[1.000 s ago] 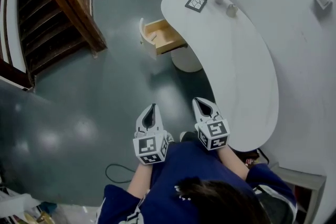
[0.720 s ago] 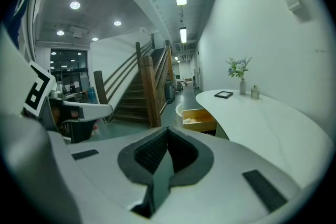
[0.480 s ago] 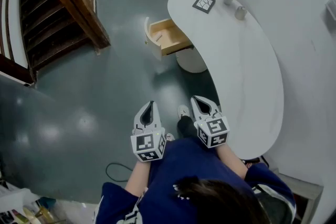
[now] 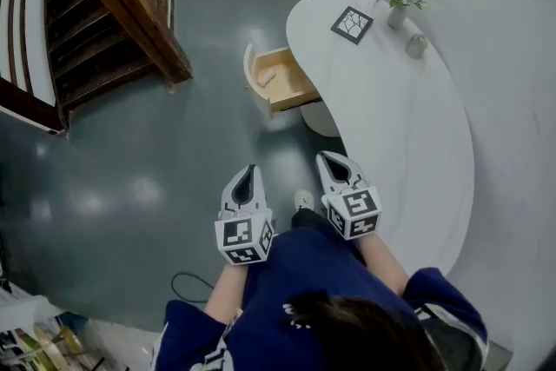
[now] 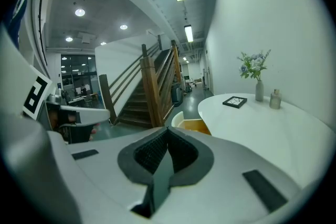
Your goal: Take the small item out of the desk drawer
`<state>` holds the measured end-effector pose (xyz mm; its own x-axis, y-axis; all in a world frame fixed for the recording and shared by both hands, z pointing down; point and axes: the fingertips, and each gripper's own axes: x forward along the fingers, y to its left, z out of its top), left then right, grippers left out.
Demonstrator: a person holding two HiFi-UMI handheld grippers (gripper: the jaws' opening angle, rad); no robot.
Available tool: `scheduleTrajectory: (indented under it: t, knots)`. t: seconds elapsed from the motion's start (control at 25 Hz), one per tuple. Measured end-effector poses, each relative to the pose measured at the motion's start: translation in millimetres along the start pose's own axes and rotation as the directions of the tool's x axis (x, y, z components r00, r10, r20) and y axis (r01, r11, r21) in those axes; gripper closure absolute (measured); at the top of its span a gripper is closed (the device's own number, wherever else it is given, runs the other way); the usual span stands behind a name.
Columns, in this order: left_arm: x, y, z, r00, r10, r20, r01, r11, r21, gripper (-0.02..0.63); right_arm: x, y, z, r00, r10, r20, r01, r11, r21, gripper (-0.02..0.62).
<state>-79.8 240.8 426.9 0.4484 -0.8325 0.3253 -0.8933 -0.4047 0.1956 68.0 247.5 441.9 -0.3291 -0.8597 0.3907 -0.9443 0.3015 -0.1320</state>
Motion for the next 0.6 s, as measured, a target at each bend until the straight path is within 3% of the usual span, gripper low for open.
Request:
scheduleTrajectory:
  t: [0.24,0.6]
  knots:
    - [53.5,-24.8,13.9,1.000,0.005,-0.019,-0.004,0.999,0.040,0.603,26.9,-44.4,24.9,0.999,0.043,0.008,-0.043,0.999,-0.004,0.588]
    - [100.8,-44.2,18.7,0.998,0.030,-0.059,-0.028,0.999,0.043,0.603,52.5,-70.2,19.8,0.991,0.132,-0.032,-0.130,0.990,0.055,0.588]
